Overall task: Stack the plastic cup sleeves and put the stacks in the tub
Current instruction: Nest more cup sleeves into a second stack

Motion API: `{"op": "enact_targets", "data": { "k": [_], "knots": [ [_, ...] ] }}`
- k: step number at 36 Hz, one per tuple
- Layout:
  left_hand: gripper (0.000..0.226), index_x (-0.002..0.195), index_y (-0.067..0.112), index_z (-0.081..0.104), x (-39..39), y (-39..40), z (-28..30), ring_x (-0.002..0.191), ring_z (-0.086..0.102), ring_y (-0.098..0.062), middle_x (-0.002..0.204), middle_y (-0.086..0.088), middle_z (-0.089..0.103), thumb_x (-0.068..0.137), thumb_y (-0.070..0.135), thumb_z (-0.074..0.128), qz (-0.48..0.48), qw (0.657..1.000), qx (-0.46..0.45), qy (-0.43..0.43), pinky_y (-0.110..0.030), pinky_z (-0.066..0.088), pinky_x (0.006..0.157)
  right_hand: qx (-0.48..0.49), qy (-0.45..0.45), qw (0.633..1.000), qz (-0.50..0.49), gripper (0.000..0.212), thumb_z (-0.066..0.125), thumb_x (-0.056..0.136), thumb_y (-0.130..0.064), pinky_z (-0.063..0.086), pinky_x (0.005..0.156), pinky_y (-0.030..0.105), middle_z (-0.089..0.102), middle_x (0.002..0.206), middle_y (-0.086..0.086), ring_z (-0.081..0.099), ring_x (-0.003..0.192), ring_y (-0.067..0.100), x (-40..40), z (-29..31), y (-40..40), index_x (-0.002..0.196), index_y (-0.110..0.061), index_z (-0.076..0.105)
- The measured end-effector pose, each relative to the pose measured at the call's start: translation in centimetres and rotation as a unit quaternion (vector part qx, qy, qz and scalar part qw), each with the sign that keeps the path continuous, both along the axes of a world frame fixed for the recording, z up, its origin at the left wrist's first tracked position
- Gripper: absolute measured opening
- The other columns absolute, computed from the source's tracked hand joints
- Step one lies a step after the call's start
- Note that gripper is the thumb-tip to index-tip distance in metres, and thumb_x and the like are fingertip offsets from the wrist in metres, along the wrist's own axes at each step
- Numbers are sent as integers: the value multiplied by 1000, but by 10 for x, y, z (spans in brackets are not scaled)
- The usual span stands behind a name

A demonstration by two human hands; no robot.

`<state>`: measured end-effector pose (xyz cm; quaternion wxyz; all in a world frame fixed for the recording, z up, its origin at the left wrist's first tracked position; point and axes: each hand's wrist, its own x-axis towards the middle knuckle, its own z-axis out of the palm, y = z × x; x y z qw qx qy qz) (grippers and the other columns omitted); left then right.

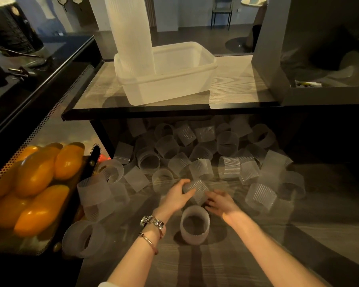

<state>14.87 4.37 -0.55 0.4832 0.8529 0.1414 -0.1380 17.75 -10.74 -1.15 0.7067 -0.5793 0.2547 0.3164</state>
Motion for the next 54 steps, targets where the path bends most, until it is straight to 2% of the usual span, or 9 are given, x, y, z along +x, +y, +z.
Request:
{"op": "enact_targets", "data": {
  "k": [13,18,21,25,31,35,45,51,54],
  "knots": [
    [77,137,23,40,-19,5,12,119,47,-9,130,7,45,71,38,77,43,994,-41,-97,-31,44,101,-35,-182,980,67,66,74,73,-1,43,103,41,55,101,-1,55,109,20,-9,32,-9,132,-6,47],
    [63,118,42,44,-37,2,29,115,48,-2,125,10,48,68,33,80,50,984,-59,-159,-14,44,92,-48,-270,953,126,63,74,71,2,51,77,11,63,104,4,61,95,12,-22,56,-15,129,-4,50],
    [63,116,48,41,-51,-1,40,115,47,4,126,15,48,67,38,79,46,981,-56,-177,-4,39,85,-73,-314,936,145,60,77,69,-1,52,77,12,66,104,3,63,94,7,-27,67,-19,124,-12,55],
    [63,114,51,42,-68,-7,48,116,47,6,123,22,52,62,48,77,62,978,-74,-185,-15,38,93,-98,-354,913,178,59,81,67,-7,50,77,11,65,105,-9,61,94,-5,-33,72,-24,118,-24,57],
    [64,111,40,44,-86,-15,42,110,47,16,115,22,54,63,26,84,73,974,-87,-194,1,35,85,-101,-371,902,197,57,83,63,-4,52,86,23,64,109,-7,61,101,0,-48,64,-36,105,-35,60],
    [65,111,35,46,-97,-21,33,111,51,9,116,17,57,58,30,85,95,973,-114,-177,-2,36,87,-119,-382,892,209,58,83,62,-5,49,80,14,62,109,-11,58,98,-7,-58,59,-38,105,-37,59],
    [65,107,50,46,-117,-28,16,111,50,11,114,31,55,53,48,82,106,972,-144,-154,-2,37,87,-140,-374,887,233,61,85,60,-10,48,86,20,64,107,-7,60,100,0,-73,45,-43,107,-38,57],
    [72,105,26,45,-116,-34,1,108,55,-3,110,14,57,44,40,81,126,973,-133,-138,-17,41,93,-159,-346,892,246,64,84,57,0,48,84,20,63,103,-10,60,97,4,-77,26,-38,103,-34,54],
    [67,105,23,44,-116,-35,-4,109,53,-4,113,10,55,49,27,81,117,976,-131,-129,-12,40,91,-159,-328,900,237,65,84,56,4,46,79,12,63,102,-11,59,93,-1,-78,17,-39,100,-33,54]
  ]
}}
